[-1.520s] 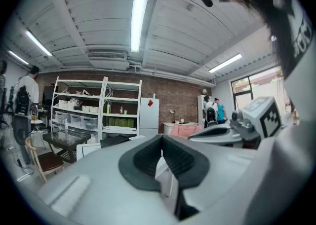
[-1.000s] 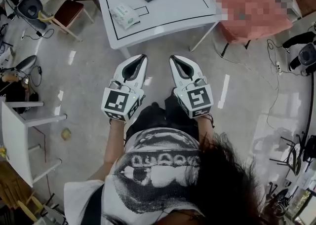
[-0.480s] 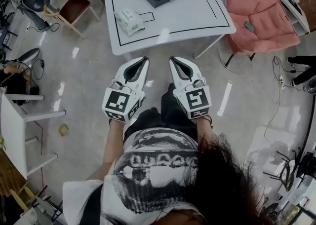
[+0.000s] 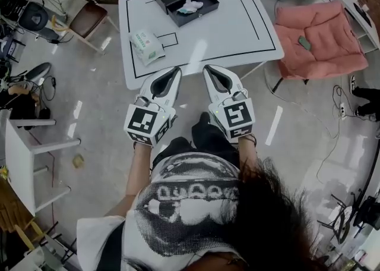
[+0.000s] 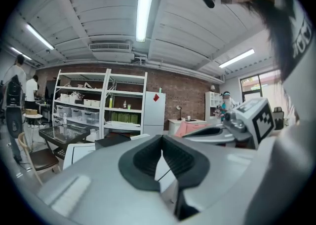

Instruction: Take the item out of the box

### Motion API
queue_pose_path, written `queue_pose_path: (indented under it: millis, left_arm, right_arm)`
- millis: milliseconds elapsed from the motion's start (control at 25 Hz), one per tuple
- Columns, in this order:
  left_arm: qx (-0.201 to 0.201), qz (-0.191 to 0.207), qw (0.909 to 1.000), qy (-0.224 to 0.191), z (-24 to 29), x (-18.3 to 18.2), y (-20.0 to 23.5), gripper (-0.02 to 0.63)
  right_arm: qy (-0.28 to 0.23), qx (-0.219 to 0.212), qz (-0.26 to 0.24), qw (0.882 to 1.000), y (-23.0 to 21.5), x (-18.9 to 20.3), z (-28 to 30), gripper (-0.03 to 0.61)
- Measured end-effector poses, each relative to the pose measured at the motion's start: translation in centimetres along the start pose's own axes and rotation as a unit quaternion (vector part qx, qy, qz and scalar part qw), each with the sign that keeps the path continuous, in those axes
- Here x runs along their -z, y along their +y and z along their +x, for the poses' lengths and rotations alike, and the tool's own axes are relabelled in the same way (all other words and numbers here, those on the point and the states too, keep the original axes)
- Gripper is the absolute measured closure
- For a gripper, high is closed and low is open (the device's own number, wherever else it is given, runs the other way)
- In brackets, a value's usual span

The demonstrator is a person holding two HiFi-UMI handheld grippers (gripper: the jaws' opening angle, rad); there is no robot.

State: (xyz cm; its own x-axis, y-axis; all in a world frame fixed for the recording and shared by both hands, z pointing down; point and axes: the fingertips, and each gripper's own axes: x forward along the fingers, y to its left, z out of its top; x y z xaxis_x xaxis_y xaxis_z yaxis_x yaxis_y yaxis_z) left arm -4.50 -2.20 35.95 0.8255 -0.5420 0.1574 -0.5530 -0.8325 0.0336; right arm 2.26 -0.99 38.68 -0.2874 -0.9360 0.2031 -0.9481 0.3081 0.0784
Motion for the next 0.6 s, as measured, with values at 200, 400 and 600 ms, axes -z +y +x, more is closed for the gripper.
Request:
queue_pose_path:
  millis: [200, 400, 600]
  left_arm:
    - [-0.009, 0.006, 0.9999, 0.008, 4.4, -0.9, -0.3, 0.614]
    - [-0.025, 0.008, 0.9996, 0.01, 8.0, -1.6, -0.4, 0.614]
    - [-0.036, 0.007, 0.9992, 0.016, 10.3, -1.6, -0.7, 0.614]
  right_arm:
    - [-0.005, -0.014, 0.004, 1.0, -4.2, -0.1, 1.6, 0.581]
    - [-0.009, -0.028, 0.004, 1.0, -7.9, 0.2, 2.7, 0.581]
    - [-0.007, -0.04, 0.007, 0.999, -10.0, 0.8, 3.6, 0.581]
